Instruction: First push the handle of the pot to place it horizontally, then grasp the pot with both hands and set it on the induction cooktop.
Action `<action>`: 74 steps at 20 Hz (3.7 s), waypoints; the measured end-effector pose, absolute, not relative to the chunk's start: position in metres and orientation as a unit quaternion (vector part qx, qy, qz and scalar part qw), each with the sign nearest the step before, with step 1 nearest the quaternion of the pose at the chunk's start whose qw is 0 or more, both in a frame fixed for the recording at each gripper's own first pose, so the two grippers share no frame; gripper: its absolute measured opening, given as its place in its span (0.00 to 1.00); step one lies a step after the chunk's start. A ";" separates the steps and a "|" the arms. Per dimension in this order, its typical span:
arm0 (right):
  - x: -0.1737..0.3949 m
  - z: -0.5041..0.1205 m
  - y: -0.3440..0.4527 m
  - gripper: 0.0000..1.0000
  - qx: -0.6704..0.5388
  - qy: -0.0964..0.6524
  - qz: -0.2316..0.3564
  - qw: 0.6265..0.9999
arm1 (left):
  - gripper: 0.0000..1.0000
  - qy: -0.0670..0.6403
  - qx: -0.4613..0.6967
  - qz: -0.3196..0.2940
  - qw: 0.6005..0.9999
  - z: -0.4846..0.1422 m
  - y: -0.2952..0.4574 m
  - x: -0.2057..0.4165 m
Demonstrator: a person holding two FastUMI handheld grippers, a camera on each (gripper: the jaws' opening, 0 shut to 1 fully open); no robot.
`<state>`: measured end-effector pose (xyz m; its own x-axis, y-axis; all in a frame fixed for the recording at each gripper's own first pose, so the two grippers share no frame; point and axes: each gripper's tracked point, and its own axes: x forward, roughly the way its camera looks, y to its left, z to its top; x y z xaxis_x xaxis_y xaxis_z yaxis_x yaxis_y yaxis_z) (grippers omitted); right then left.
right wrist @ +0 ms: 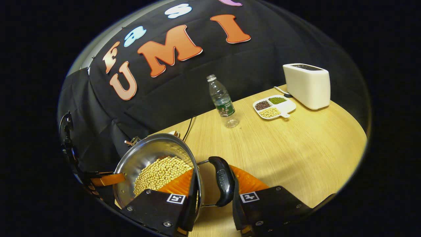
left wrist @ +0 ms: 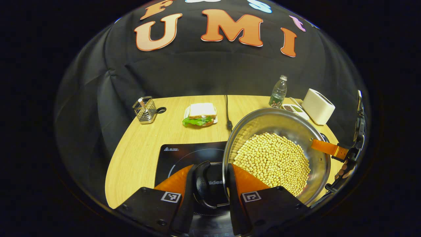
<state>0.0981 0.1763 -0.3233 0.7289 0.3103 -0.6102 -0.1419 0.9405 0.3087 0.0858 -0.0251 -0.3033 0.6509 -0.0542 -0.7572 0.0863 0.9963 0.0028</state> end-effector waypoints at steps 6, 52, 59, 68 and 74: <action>0.086 -0.333 0.231 0.46 0.128 0.367 0.142 0.910 | 0.51 0.425 0.009 -0.011 0.905 -0.302 0.032 0.081; 0.087 -0.205 0.178 0.95 0.093 0.240 0.129 0.958 | 0.96 0.201 0.086 0.056 0.974 -0.124 0.040 0.067; 0.086 -0.120 0.118 0.95 0.039 0.152 0.102 0.982 | 0.92 0.084 0.069 0.025 0.994 -0.015 -0.003 0.059; 0.063 -0.034 0.060 0.95 0.008 0.070 0.074 0.995 | 0.95 0.034 0.047 0.029 0.998 0.039 -0.028 0.052; 0.052 -0.004 0.034 0.95 0.016 0.037 0.065 0.997 | 0.99 0.008 0.015 0.033 0.999 0.074 -0.034 0.038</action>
<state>0.0520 0.0344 -0.0037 0.9888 0.1304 -0.0726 -0.1280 0.9911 0.0364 0.0383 -0.0339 0.0736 0.9977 0.0652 -0.0156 -0.0647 0.9975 0.0300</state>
